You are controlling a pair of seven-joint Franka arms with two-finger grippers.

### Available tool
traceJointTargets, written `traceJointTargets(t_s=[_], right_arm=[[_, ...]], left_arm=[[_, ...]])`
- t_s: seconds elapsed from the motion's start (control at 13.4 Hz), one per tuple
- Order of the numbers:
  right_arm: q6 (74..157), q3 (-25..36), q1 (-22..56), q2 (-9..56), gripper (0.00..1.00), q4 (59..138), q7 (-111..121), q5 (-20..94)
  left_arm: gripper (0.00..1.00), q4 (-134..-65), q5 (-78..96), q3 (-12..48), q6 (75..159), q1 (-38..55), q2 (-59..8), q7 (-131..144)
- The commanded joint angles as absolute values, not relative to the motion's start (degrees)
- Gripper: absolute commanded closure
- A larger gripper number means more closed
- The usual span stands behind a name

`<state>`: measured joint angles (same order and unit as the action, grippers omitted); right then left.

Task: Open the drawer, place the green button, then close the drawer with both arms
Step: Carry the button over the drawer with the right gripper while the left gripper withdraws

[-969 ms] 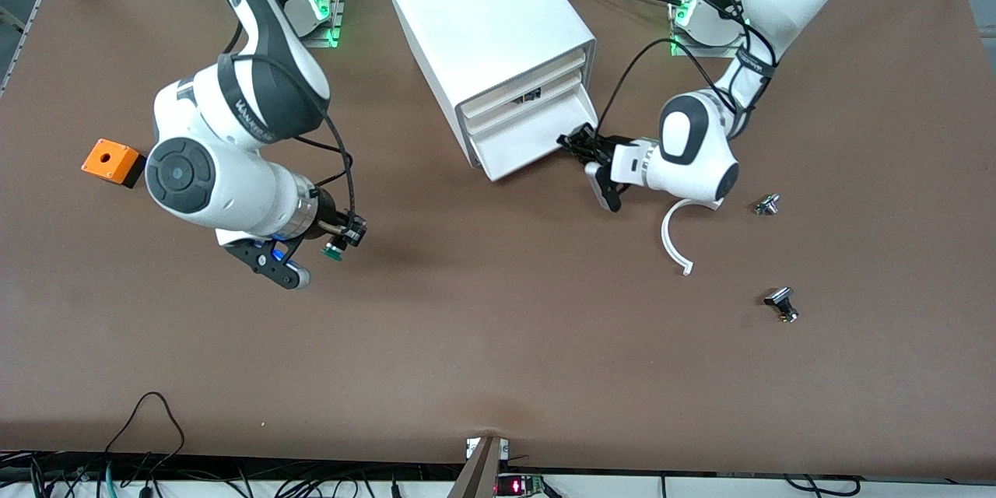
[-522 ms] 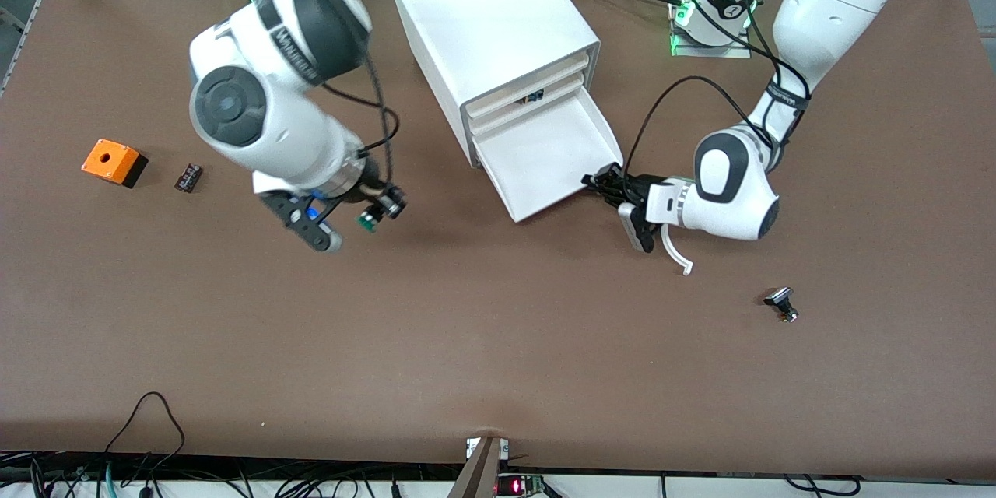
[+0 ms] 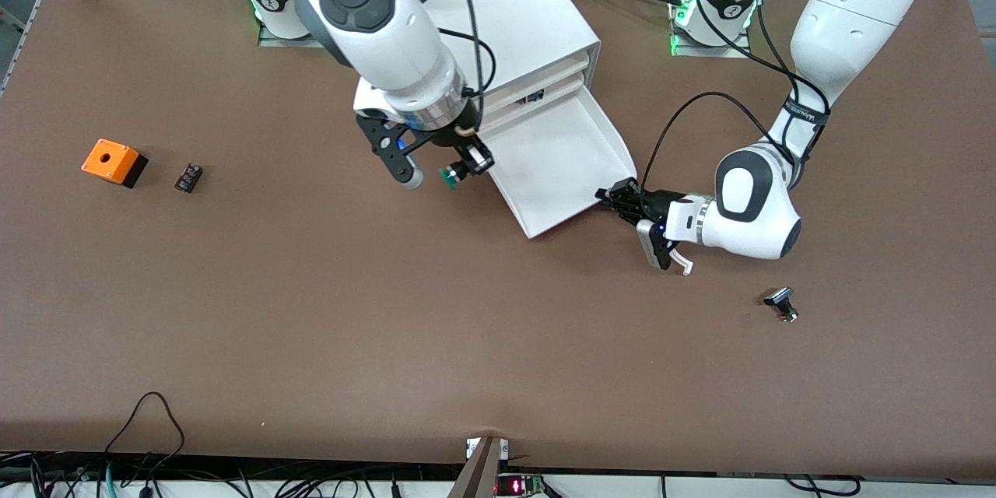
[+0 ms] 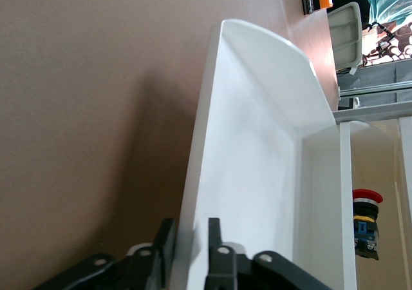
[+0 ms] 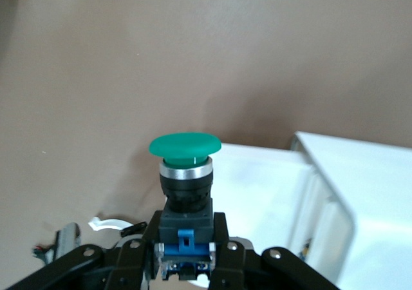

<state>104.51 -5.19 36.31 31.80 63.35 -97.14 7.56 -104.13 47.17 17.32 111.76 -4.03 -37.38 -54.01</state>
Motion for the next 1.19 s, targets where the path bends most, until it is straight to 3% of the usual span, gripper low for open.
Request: traceJointTargets(t_s=[0.0,0.3,0.82,1.12], right_arm=[[109.2,-4.7,39.6,35.3,1.0,62.1,-104.8,4.9],[117.7,-4.7,43.8,41.5,1.0,62.2,-113.3,2.0],[127.3,-4.6,48.4,49.9,1.0,62.2,-123.2,-1.0],[131.0,-4.4,49.7,53.1,1.0,62.3,-124.5,-1.3]], left_arm=[[0.0,-102.4,45.3,17.8,109.2,-5.4,-36.5,-52.6],[0.0,-101.3,41.2,16.6,105.0,-6.1,-32.3,-44.4],[0.0,-79.4,10.8,17.0,87.5,-6.2,-30.9,-24.0],[0.0,-72.3,-4.2,17.6,83.0,-5.3,-29.4,-16.2]])
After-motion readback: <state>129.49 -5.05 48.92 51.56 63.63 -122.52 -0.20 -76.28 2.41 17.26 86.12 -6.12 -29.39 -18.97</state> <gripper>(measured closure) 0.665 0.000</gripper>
